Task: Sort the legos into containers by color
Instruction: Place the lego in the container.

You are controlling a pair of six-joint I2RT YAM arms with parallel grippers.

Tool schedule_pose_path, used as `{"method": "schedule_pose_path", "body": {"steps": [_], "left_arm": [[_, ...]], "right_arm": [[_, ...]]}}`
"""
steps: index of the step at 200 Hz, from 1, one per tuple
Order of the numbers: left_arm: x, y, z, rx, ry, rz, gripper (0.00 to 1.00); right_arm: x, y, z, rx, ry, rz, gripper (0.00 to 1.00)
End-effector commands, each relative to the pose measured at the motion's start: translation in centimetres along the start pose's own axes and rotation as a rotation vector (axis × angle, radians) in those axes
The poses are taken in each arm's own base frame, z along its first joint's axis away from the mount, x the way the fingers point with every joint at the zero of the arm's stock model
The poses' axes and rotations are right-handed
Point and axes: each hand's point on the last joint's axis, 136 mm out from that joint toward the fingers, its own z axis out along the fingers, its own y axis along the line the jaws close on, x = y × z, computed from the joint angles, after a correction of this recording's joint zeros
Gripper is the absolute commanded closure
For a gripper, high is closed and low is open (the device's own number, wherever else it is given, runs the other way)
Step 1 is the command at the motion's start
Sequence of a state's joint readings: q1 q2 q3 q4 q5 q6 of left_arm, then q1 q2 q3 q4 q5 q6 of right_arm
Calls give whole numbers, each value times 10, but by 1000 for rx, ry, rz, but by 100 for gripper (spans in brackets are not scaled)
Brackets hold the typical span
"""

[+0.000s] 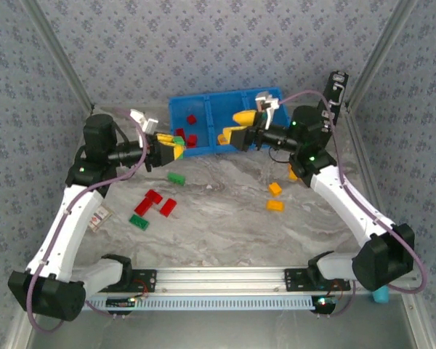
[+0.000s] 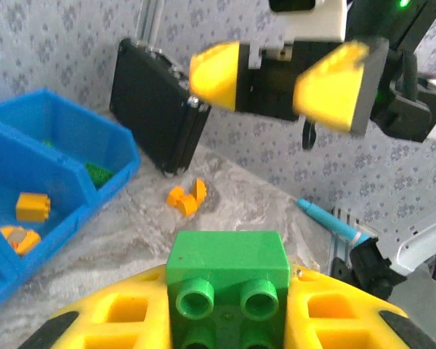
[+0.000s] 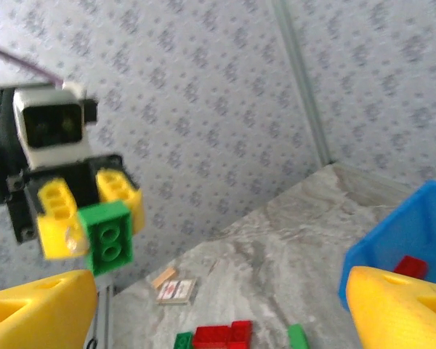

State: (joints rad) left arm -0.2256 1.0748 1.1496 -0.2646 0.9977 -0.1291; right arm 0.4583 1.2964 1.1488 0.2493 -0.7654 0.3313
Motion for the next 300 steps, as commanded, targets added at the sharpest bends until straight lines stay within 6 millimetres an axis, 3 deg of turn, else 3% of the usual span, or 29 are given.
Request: {"method": "schedule_pose_path", "body": {"steps": [1, 39, 51, 54, 75, 98, 112, 128, 161, 205, 249, 290, 293, 300], "left_arm": [[-28, -20, -4, 69, -84, 62, 82], [-49, -19, -5, 48, -123, 18, 82], [-56, -12, -2, 34, -119, -37, 82], [-58, -11, -1, 33, -118, -54, 82], [-64, -4, 11, 94, -56, -183, 81], [-59, -5, 22, 173, 29, -258, 80], [-51, -17, 24, 252, 80, -260, 74], [-45, -17, 28, 297, 145, -337, 75], [-37, -16, 34, 314, 179, -369, 77], [-26, -22, 39, 350, 200, -404, 77], [-25, -19, 40, 323, 190, -402, 77], [-25, -14, 42, 300, 181, -409, 77], [-25, -14, 42, 297, 179, -410, 77], [-26, -12, 43, 296, 173, -415, 77]], "right_arm": [[11, 41, 5, 9, 60, -320, 8], [6, 61, 2, -103, 72, -309, 9], [14, 64, 5, -18, 93, -465, 10], [29, 60, 6, 8, 123, -501, 10], [59, 69, 4, 55, 127, -909, 5], [46, 55, -6, 129, 65, -1031, 0], [37, 52, -4, 158, 61, -1107, 0], [28, 49, 2, 169, 30, -1152, 0], [5, 35, 16, 152, -42, -1045, 0], [-15, 39, 27, 57, -188, -939, 0], [-8, 58, 48, -45, -173, -966, 0], [2, 55, 61, -87, -130, -957, 1], [-8, 59, 62, -88, -151, -971, 1], [-9, 61, 63, -94, -147, -973, 1]]}}
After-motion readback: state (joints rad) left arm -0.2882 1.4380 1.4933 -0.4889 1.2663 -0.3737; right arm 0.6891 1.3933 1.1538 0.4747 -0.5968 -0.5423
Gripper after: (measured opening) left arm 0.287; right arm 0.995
